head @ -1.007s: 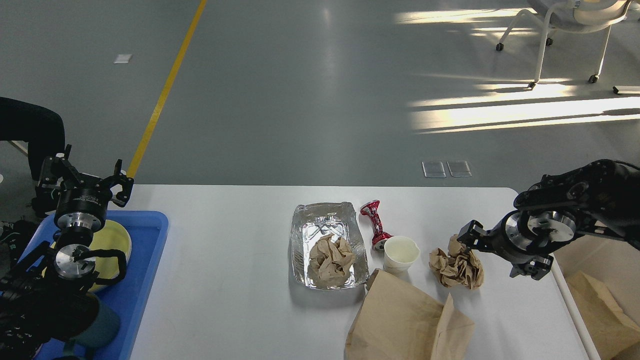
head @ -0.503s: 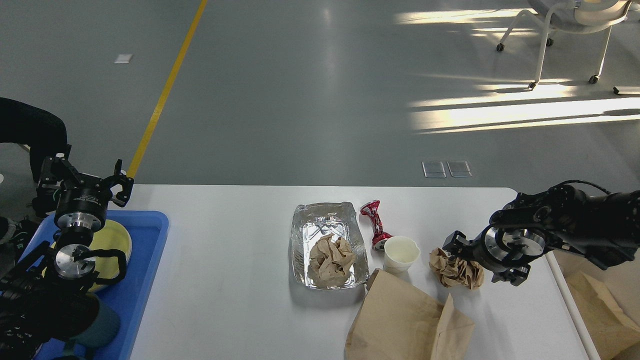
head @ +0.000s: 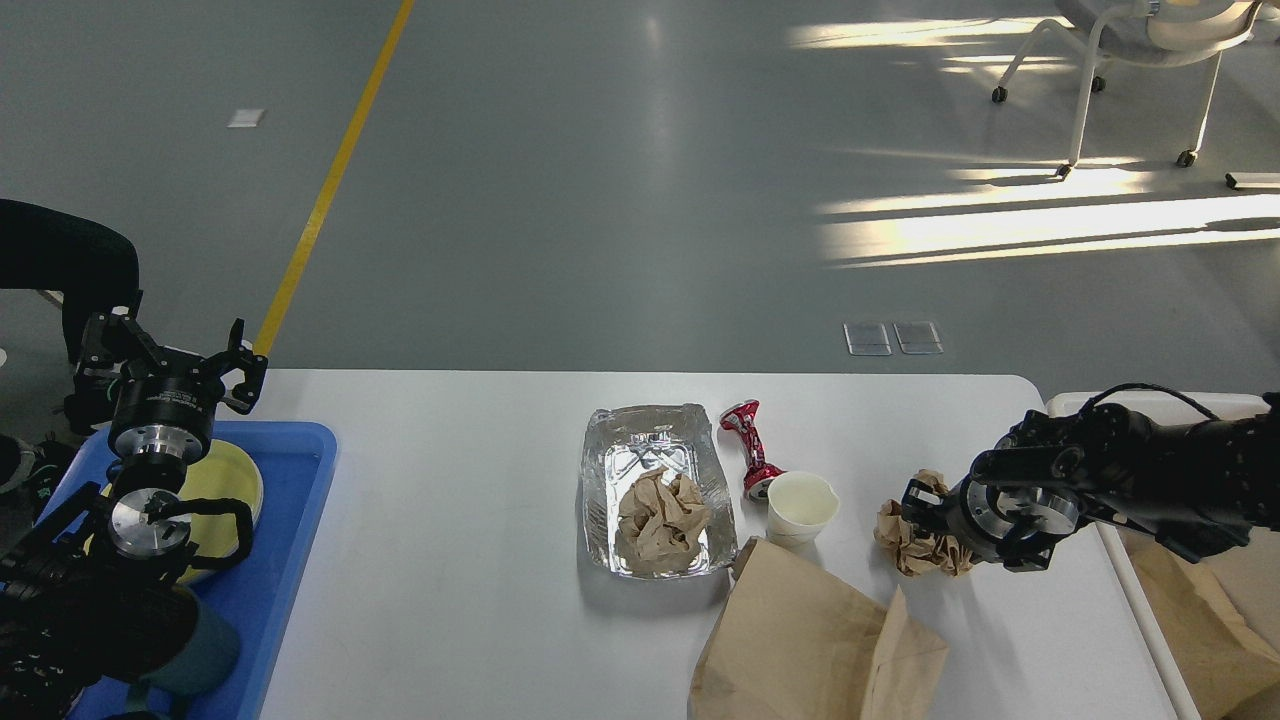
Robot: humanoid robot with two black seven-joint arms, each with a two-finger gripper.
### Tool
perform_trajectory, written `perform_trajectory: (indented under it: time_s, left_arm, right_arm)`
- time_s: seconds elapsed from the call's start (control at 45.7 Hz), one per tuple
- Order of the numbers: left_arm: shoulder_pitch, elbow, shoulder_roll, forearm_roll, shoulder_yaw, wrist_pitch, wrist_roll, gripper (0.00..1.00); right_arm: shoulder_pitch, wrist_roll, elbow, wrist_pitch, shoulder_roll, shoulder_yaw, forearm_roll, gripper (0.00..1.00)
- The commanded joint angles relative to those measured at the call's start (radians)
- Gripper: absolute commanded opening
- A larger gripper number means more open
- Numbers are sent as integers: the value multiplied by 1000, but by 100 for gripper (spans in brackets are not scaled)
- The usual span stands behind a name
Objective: Tidy desktop
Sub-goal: 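Carry the crumpled paper into the white bin and release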
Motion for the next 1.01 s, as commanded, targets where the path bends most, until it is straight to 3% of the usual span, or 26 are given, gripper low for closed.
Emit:
perform_trajectory:
  time_s: [0.0,0.153,0.46,0.788,0.985]
  left_arm:
    - [0,0,0,0,-1,0,0,96]
    - [0,0,0,0,0,0,0,96]
    - [0,0,0,0,-1,0,0,96]
    - [0,0,0,0,0,0,0,96]
    - [0,0,0,-1,-1,0,0,96]
  right_arm:
    - [12,0,0,0,-3,0,-1,0]
    - [59,0,22,3,-32,18,0,0]
    - [352,0,201,48,-277,17,0,0]
    - [749,0,346,356,-448,20,3,0]
    - [696,0,275,304,-448,0,5,0]
